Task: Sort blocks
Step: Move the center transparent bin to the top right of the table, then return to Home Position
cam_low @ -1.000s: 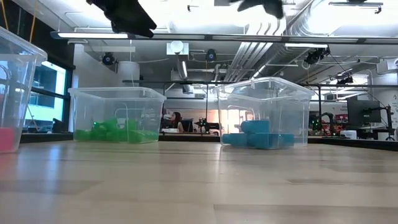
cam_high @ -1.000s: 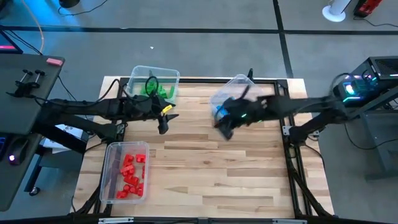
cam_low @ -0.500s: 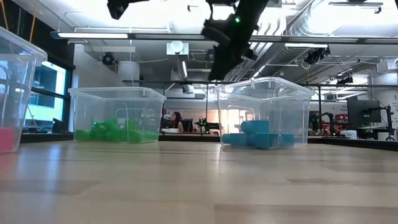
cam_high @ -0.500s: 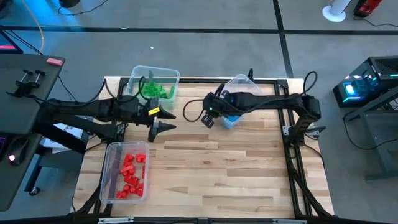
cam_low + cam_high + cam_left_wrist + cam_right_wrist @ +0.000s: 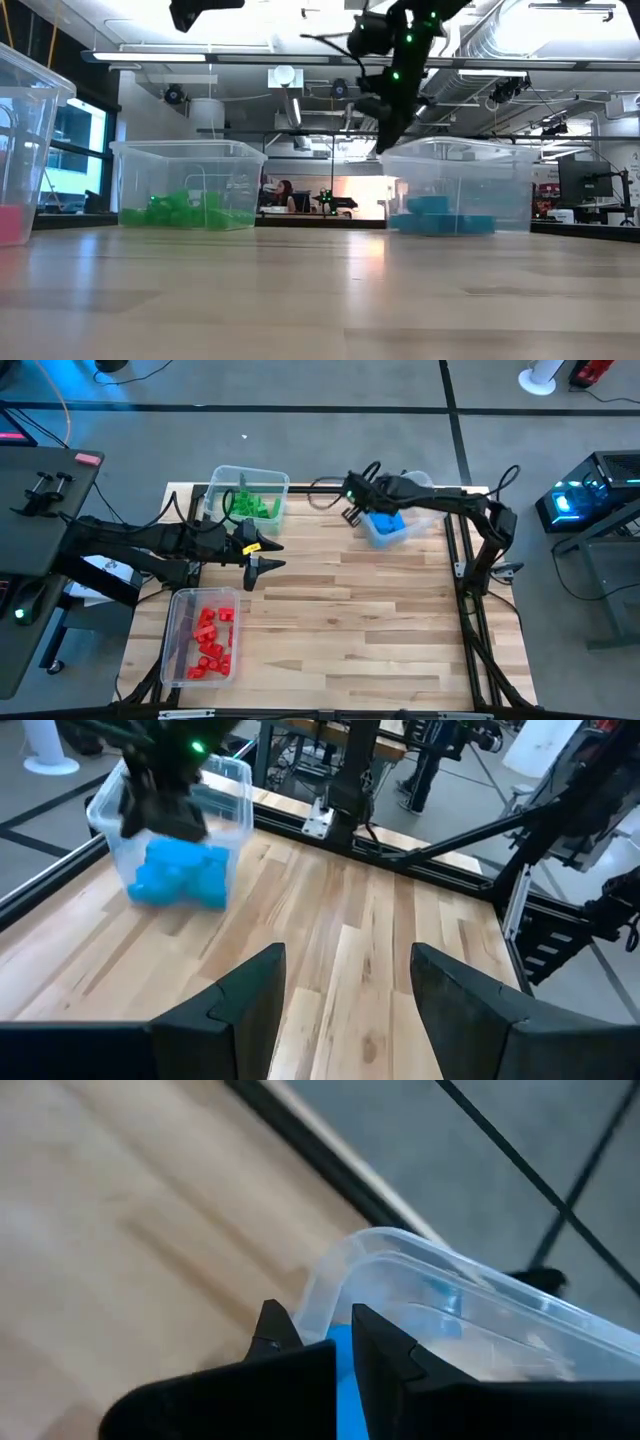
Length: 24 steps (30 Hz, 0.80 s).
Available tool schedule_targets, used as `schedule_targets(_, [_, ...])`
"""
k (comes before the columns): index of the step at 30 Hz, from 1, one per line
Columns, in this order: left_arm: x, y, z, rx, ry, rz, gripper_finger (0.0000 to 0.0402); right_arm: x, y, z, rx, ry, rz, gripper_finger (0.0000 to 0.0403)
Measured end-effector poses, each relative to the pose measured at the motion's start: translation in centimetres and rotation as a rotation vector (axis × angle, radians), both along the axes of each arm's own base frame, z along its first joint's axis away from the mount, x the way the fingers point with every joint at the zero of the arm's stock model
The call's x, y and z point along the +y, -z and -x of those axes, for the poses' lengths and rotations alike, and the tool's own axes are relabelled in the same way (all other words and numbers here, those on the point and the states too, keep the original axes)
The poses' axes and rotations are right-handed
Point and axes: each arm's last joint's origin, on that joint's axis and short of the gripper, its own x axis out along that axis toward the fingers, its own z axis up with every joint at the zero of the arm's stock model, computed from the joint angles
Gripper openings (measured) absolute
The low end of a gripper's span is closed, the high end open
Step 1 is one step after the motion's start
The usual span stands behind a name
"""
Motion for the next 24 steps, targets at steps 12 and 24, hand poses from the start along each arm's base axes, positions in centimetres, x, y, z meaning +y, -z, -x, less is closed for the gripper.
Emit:
schedule_targets(12, [0.2, 0.0, 0.0, 0.006, -0.026, -0.068, 0.02, -6.3, -0.7, 3.7, -0.087, 0.178, -0.038, 0.0])
schedule_targets(24, [4.9, -0.4, 0.0, -0.07, -0.062, -0.24, 0.02, -0.5, -10.8, 6.4, -0.491, -0.122, -0.088, 0.0])
